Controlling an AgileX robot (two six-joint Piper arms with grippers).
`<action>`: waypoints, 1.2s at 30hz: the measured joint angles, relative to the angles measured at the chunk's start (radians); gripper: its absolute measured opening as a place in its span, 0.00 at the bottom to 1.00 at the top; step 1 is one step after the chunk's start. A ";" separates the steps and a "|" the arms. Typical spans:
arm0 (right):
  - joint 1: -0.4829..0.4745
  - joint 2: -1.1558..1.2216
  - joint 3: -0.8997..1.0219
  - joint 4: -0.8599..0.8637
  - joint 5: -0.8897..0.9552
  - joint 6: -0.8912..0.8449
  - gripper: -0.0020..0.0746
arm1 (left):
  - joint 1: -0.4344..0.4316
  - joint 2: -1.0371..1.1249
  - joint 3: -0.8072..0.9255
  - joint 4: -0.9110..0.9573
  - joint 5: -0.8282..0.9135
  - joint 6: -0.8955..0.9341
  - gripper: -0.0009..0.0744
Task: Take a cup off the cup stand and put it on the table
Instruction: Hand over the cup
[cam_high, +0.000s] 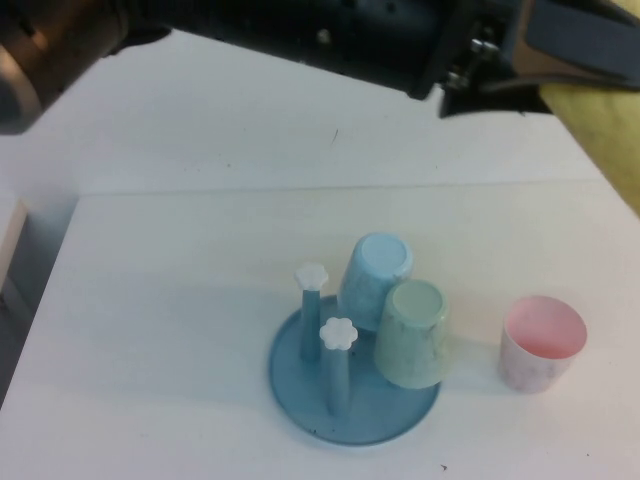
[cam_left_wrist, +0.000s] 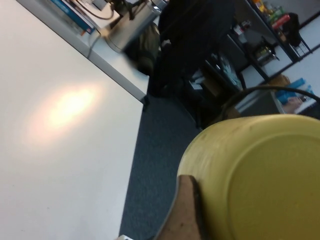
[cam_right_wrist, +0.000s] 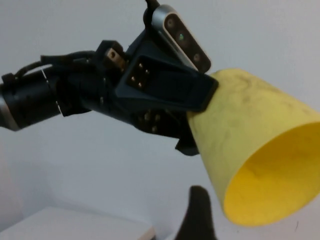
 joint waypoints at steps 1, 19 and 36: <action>0.000 0.000 0.000 0.010 0.000 -0.001 0.73 | -0.019 0.000 0.000 0.000 0.000 0.000 0.74; 0.000 0.000 0.000 0.067 0.013 -0.001 0.11 | -0.148 0.000 -0.002 0.009 -0.101 0.063 0.74; 0.001 0.032 0.000 -0.021 -0.109 -0.030 0.05 | -0.044 -0.002 -0.004 0.168 -0.055 0.016 0.76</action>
